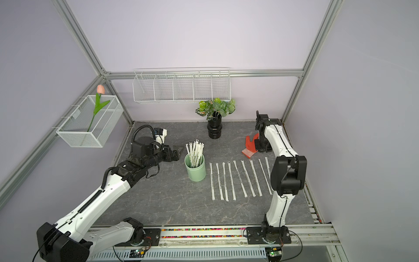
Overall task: Take the straws out of the storage container
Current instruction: Place the straw at the center of the board, then pick up the straw from the container.
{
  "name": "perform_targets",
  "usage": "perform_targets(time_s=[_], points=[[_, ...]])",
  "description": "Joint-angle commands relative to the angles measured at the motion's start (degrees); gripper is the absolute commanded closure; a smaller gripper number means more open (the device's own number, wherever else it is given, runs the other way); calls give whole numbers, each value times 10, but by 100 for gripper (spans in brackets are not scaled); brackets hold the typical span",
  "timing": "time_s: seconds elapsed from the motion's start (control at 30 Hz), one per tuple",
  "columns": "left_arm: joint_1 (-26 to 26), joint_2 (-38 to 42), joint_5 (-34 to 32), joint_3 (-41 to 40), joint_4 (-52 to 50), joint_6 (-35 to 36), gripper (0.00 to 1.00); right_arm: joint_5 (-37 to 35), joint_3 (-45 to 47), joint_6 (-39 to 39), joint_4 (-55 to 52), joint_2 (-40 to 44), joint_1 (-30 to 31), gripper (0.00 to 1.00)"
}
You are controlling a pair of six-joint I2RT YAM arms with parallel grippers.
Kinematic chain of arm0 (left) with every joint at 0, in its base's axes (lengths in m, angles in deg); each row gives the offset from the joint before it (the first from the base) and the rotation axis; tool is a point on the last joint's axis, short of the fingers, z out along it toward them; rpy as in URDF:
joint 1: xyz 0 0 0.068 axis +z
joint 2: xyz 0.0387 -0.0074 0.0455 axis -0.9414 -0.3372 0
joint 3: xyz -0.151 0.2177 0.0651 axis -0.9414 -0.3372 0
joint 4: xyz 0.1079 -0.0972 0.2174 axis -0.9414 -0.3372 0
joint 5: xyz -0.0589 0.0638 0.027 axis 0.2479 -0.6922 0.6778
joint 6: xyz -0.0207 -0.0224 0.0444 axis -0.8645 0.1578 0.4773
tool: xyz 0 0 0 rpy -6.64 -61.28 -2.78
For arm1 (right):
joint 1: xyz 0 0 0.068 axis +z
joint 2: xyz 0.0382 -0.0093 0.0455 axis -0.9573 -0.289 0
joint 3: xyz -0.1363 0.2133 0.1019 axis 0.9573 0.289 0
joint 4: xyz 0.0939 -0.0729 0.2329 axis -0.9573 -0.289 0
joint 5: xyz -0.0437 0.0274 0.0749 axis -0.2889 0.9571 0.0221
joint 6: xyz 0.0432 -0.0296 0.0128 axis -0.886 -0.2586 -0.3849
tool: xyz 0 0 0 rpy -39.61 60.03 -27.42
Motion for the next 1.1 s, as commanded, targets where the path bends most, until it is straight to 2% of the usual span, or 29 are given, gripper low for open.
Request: perform_targets(time_s=[0.0, 0.1, 0.2, 0.33, 0.47, 0.73, 1.07], points=[[-3, 13, 2, 5, 4, -1, 0, 89, 28, -48, 40, 81, 55, 72], [-3, 17, -4, 5, 2, -1, 0, 124, 53, -71, 91, 137, 126, 71], [-3, 23, -13, 3, 3, -2, 0, 130, 55, -80, 119, 162, 206, 69], [-3, 39, -38, 0, 2, -6, 0, 120, 35, -92, 142, 156, 302, 67], [-3, 55, -69, -10, 5, -9, 0, 132, 5, -91, 150, 114, 363, 66], [-2, 67, -90, -16, 5, -8, 0, 164, -79, -78, 162, 7, 417, 65], [-2, 68, -89, -16, 5, -7, 0, 192, -183, -68, 139, -117, 423, 65]])
